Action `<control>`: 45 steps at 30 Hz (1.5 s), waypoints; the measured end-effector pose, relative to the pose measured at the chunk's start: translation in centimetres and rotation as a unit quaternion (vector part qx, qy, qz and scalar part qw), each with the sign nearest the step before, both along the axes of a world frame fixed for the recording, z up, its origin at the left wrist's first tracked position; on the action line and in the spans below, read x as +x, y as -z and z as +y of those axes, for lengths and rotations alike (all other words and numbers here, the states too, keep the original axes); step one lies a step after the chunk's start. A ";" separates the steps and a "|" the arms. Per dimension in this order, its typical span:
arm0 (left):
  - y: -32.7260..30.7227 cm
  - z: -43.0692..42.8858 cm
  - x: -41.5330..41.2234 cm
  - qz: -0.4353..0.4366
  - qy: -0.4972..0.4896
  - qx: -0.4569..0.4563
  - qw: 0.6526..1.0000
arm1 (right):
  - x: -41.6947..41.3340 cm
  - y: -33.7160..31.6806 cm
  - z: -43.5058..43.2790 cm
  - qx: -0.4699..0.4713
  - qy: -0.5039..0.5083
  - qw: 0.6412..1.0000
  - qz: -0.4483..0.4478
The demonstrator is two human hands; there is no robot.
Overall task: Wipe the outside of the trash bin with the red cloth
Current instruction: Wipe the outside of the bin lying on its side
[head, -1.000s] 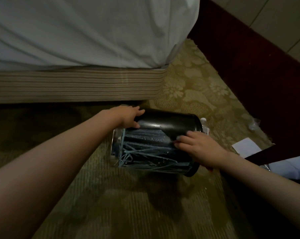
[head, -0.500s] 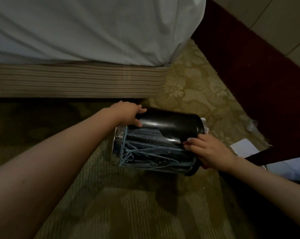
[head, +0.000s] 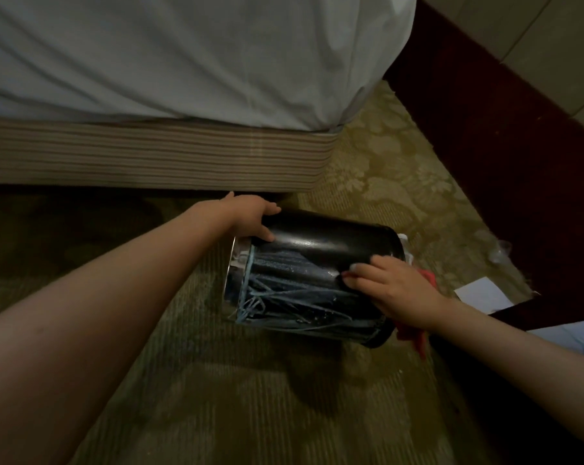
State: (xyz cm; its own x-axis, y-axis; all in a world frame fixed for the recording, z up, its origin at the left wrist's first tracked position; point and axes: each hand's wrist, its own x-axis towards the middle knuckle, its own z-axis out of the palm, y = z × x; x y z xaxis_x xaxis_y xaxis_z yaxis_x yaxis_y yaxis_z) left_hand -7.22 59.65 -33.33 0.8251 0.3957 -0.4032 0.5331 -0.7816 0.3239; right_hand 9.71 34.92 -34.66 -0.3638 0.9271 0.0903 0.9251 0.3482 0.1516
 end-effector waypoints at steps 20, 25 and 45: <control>-0.8 -0.9 0.0 -0.025 -0.031 -0.077 0.996 | 0.4 0.0 0.0 -0.018 -0.033 0.999 -0.033; -0.8 -1.1 0.2 -0.016 -0.028 -0.052 0.998 | -2.6 -0.3 4.9 0.038 -0.089 0.995 -0.039; -1.0 -0.8 -0.3 -0.024 -0.046 -0.092 0.994 | -5.9 -0.9 9.7 0.068 -0.106 0.990 -0.061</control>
State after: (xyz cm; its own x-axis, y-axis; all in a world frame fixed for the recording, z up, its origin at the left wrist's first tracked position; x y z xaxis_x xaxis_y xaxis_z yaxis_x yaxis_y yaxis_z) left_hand -7.57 58.85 -32.30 0.8083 0.3939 -0.4376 0.5809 -0.6547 0.4837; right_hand 3.83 44.66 -33.79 -0.5644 0.8115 0.1513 0.8053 0.5010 0.3169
